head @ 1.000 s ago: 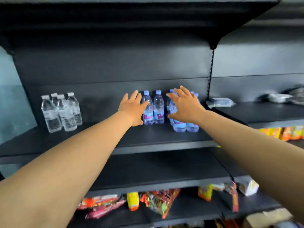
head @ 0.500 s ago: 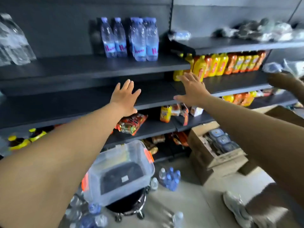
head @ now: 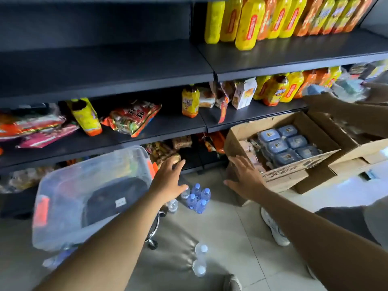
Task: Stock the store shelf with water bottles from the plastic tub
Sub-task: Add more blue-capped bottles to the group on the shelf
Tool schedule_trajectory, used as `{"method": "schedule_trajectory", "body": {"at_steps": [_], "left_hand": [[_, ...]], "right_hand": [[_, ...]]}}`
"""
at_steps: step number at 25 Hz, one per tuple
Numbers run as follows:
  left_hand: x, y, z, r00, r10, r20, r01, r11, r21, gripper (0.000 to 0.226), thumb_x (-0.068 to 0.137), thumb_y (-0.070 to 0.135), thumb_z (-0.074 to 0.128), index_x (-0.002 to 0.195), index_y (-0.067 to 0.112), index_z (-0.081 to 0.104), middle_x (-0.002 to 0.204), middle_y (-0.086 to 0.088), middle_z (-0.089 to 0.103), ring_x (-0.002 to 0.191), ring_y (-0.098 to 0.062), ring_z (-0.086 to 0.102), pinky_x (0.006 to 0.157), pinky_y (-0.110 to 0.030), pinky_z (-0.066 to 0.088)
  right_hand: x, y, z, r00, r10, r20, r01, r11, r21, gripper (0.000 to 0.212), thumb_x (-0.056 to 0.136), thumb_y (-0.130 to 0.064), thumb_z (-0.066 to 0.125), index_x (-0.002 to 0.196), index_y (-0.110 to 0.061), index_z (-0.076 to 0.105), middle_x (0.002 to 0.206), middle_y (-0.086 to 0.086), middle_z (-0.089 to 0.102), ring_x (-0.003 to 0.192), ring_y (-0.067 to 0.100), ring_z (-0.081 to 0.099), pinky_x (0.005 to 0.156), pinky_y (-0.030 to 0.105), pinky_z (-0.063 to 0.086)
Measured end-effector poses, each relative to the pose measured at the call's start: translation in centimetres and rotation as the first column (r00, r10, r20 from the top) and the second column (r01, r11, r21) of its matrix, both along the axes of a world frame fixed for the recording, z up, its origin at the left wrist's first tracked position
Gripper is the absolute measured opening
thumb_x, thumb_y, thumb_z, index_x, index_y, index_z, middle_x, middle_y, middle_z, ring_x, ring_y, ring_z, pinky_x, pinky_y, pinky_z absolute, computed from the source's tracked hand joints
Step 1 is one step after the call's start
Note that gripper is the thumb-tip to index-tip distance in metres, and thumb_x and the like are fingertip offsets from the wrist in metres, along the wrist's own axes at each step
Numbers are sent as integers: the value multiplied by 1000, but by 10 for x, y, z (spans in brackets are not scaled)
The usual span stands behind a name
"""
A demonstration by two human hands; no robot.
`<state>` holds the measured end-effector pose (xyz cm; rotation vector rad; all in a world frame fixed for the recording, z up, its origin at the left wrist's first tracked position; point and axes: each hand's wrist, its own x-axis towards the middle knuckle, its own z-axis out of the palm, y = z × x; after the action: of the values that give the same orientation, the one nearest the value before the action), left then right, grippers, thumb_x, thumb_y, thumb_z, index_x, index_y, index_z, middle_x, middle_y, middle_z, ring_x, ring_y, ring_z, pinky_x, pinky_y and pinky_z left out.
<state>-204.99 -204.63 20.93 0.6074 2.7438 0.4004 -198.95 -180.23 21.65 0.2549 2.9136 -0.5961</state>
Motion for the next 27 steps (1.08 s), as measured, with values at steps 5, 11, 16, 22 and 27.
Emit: {"method": "schedule_trajectory", "body": {"at_steps": [5, 11, 16, 22, 27], "left_hand": [[7, 37, -186, 976, 178, 123, -190, 977, 93, 73, 83, 26, 68, 145, 13, 32, 147, -16, 31, 137, -28, 29, 107, -28, 27], [-16, 42, -403, 986, 156, 61, -154, 987, -33, 79, 76, 36, 73, 143, 16, 35, 137, -14, 41, 130, -30, 37, 104, -37, 37], [-53, 55, -526, 997, 59, -48, -59, 998, 3, 78, 76, 30, 73, 143, 16, 36, 135, -14, 46, 124, -33, 42, 97, -38, 41], [-81, 76, -587, 985, 146, 90, -170, 900, 402, 56, 73, 19, 77, 124, 13, 52, 121, -1, 59, 112, -20, 56, 84, -22, 39], [-79, 87, -597, 959, 204, 195, -271, 857, 438, 48, 74, 16, 75, 115, 14, 50, 107, 3, 58, 95, -15, 53, 80, -23, 37]], "right_hand": [[1, 28, -190, 994, 39, 100, -25, 991, -134, 81, 79, -37, 72, 146, -19, 32, 152, 4, 30, 142, 21, 23, 113, 26, 19], [-15, 33, -405, 992, 76, 105, -56, 981, -187, 81, 77, -34, 75, 144, -15, 35, 144, 7, 38, 134, 25, 33, 107, 24, 23], [-44, 29, -543, 993, 113, 38, -100, 964, -246, 83, 74, -32, 78, 144, -18, 35, 145, 5, 39, 132, 24, 38, 104, 24, 27], [-67, 12, -617, 997, -71, -25, 48, 849, -526, 58, 76, -23, 74, 127, -31, 48, 109, -10, 57, 96, 15, 56, 77, 22, 39], [-70, 9, -619, 996, -87, 6, 79, 865, -496, 55, 77, -23, 72, 126, -27, 47, 102, -7, 56, 87, 18, 55, 65, 21, 39]]}}
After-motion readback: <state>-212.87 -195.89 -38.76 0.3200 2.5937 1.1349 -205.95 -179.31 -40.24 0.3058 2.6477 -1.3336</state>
